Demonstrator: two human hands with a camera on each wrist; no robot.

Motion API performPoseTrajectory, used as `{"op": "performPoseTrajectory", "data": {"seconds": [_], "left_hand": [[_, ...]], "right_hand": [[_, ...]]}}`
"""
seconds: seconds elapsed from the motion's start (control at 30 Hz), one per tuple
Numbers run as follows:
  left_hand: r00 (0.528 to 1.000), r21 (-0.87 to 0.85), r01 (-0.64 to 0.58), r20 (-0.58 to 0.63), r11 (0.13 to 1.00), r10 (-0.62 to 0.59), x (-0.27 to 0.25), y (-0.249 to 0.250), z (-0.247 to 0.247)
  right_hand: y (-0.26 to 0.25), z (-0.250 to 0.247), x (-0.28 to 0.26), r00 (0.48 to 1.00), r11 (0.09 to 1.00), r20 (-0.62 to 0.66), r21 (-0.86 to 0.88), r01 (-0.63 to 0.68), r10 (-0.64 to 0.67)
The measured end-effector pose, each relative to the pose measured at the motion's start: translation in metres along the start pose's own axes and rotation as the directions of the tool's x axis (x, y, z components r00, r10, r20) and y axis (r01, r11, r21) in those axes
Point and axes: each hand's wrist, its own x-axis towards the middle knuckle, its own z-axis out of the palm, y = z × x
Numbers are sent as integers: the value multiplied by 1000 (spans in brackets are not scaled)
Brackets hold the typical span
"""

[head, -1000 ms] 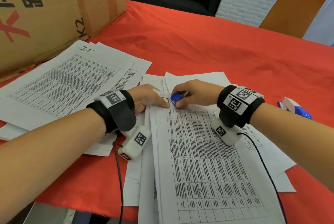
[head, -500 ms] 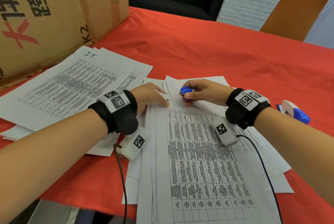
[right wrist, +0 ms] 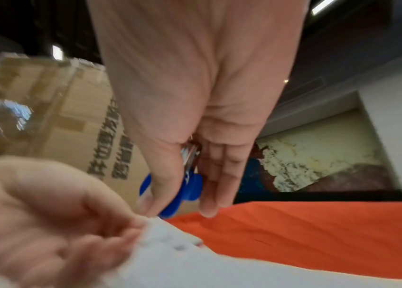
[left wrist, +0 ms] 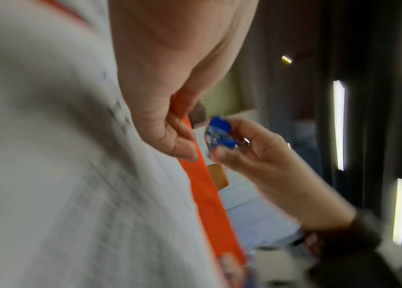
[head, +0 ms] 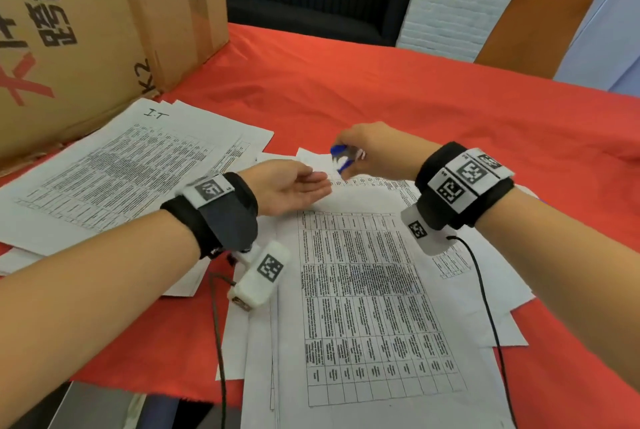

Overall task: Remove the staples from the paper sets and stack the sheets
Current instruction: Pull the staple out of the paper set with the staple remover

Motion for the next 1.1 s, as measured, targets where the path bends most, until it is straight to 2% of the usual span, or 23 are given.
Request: {"op": "performPoseTrajectory", "data": {"seconds": [0.03, 0.07, 0.13, 0.2, 0.27, 0.43, 0.5, 0.67, 0.73, 0.8, 0.9, 1.0, 1.1], "left_hand": [[997, 194, -52, -43, 980, 61, 2, 0, -2], [991, 387, -92, -54, 918, 122, 2, 0, -2], [980, 679, -126, -29, 724, 198, 4, 2, 0], [966, 870, -136, 10, 473, 260, 8, 4, 2], [960, 948, -136, 55, 288, 273, 10, 3, 7], [974, 992, -121, 109, 45, 199, 20, -2, 16], [980, 995, -99, 100, -17, 174, 25, -5, 16], [984, 996, -79, 86, -50, 159, 37, -10, 15], [977, 988, -97, 118, -124, 176, 36, -12, 19], [973, 964, -121, 162, -236, 165, 35, -13, 23], [973, 916, -135, 194, -377, 125, 30, -12, 30], [975, 889, -126, 194, -441, 112, 30, -13, 32], [976, 878, -119, 189, -464, 106, 34, -13, 31]], "right_hand": [[4, 6, 0, 997, 997, 66, -66, -43, 47], [7, 13, 0, 988, 986, 132, -153, -63, 84], [8, 27, 1, 975, 961, 201, -275, -40, 98], [6, 34, 4, 977, 959, 201, -285, -11, 71], [3, 35, 6, 974, 953, 215, -304, 4, 65], [-1, 40, 15, 961, 934, 267, -356, 29, 72], [-1, 43, 17, 959, 923, 273, -384, 38, 74], [-4, 48, 18, 957, 893, 288, -439, 104, 30], [-3, 48, 17, 958, 906, 286, -410, 105, 18], [4, 45, 17, 962, 949, 272, -309, 52, 36], [20, 40, 14, 966, 995, 246, -69, -67, 82], [36, 39, 11, 962, 982, 254, 130, -135, 99], [49, 42, 13, 950, 937, 294, 290, -194, 106]]}}
